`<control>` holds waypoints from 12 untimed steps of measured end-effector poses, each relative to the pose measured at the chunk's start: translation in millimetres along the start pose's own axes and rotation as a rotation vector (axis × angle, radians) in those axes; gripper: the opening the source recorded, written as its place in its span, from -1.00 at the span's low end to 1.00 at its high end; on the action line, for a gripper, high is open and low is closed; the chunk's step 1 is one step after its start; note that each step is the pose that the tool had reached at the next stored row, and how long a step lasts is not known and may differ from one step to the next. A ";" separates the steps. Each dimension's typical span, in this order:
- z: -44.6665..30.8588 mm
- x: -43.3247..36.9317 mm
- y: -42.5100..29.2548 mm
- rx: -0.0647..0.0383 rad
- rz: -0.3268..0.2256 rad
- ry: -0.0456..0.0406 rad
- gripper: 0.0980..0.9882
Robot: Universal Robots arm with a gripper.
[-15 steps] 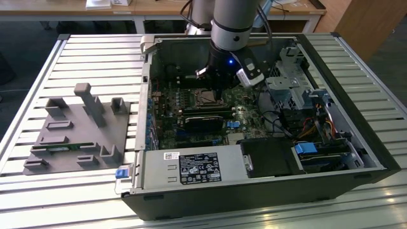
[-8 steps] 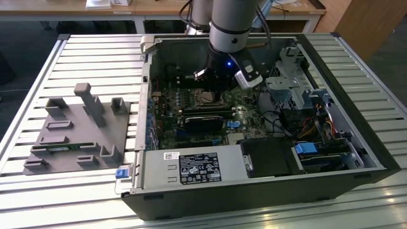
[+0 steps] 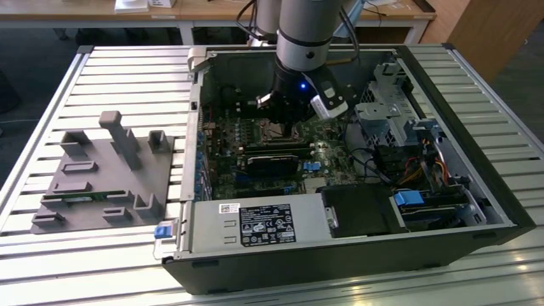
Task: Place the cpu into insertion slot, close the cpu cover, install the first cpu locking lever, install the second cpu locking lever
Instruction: 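Install the second cpu locking lever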
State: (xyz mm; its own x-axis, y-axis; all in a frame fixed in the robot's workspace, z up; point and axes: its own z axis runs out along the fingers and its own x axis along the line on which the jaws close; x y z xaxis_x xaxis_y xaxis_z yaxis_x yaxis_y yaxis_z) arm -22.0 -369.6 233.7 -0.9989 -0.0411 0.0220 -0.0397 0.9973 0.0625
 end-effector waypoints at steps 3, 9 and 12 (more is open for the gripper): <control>-0.1 0.3 -0.6 0.000 0.000 0.0000 -0.98; 1.4 8.9 -1.4 0.000 0.000 0.0000 -0.98; 3.8 17.0 -1.2 0.000 0.000 0.0000 -0.98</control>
State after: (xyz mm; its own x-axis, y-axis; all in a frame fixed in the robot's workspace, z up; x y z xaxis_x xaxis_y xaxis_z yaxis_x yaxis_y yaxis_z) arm -39.1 -371.2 230.2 -0.9989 -0.0412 0.0219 -0.0397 0.9972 0.0627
